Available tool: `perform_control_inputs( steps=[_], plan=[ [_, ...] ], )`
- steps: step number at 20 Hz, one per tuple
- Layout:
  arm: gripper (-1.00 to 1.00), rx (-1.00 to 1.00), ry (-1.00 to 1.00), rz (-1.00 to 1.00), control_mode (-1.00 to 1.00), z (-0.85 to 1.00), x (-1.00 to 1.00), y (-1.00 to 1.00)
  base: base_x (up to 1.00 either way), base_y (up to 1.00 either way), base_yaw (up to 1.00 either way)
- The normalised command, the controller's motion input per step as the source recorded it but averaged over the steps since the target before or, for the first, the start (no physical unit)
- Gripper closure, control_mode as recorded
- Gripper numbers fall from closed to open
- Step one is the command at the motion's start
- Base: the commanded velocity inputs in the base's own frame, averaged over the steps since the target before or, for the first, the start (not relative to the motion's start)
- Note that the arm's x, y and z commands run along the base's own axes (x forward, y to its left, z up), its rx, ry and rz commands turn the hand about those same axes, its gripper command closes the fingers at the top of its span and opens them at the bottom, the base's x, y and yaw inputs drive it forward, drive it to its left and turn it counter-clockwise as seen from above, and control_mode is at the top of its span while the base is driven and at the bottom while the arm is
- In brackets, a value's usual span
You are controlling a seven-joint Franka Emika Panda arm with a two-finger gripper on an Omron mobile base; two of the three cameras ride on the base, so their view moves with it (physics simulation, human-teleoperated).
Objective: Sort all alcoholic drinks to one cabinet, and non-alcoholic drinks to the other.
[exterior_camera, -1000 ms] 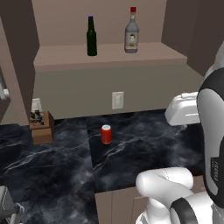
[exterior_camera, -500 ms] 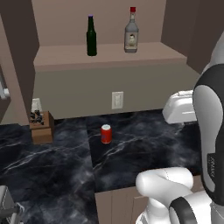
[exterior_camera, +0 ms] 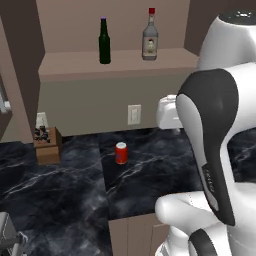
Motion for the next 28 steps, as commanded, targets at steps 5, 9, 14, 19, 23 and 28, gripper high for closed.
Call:
perform_control_inputs(
  steps=[5,9,14,19,23,28],
  plan=[
    [-1.00,0.00,-0.18,-0.18,-1.00,-0.15,0.52,0.24,0.00,0.00,0.00],
    [-1.00,0.00,-0.08,-0.16,-1.00,-0.16,0.65,0.02,0.00,0.00,0.00],
    [-1.00,0.00,0.00,-0.13,-1.00,-0.28,0.57,0.06,0.00,0.00,0.00],
    [-1.00,0.00,0.00,-0.13,-1.00,-0.44,0.53,0.25,0.00,0.00,0.00],
    [-1.00,-0.01,0.00,-0.12,-1.00,-0.43,0.54,0.21,0.00,0.00,0.00],
    [-1.00,-0.03,-0.01,-0.08,-1.00,-0.33,0.40,0.15,0.00,0.00,0.00]
  ],
)
